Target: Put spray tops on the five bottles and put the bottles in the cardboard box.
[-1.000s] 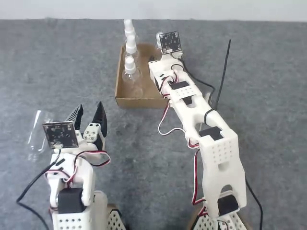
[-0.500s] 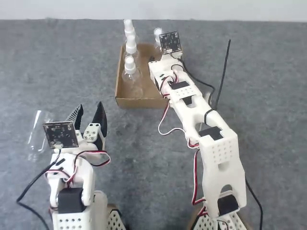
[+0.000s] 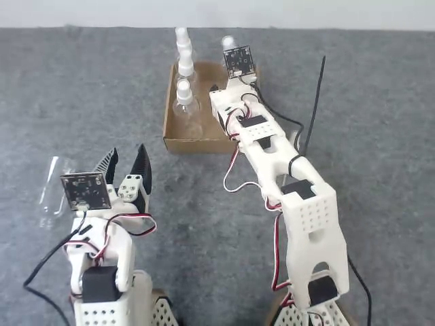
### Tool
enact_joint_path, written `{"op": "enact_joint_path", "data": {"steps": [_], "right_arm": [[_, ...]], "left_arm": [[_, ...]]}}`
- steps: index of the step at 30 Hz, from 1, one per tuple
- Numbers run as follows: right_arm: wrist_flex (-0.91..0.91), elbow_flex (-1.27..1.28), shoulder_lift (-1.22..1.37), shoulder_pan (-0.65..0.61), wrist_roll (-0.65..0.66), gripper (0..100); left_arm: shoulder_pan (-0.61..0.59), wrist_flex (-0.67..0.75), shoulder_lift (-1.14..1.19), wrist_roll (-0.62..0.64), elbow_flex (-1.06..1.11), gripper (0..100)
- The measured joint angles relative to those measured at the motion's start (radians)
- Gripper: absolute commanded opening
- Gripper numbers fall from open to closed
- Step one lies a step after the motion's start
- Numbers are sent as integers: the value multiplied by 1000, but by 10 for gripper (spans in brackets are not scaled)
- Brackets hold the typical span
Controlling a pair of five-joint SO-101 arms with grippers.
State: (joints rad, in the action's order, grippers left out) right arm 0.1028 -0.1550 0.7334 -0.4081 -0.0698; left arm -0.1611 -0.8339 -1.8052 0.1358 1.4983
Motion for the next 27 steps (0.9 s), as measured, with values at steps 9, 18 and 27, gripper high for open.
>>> {"op": "enact_joint_path", "data": {"steps": [9,18,27], "right_arm": [[158,-3,-12,-2,3,364],[304,-3,-60,-2,0,366],[434,-3,-157,0,0,366]], "left_arm": [[0,0,0,0,0,170],[0,0,0,0,0,170],[-2,0,0,0,0,170]]}}
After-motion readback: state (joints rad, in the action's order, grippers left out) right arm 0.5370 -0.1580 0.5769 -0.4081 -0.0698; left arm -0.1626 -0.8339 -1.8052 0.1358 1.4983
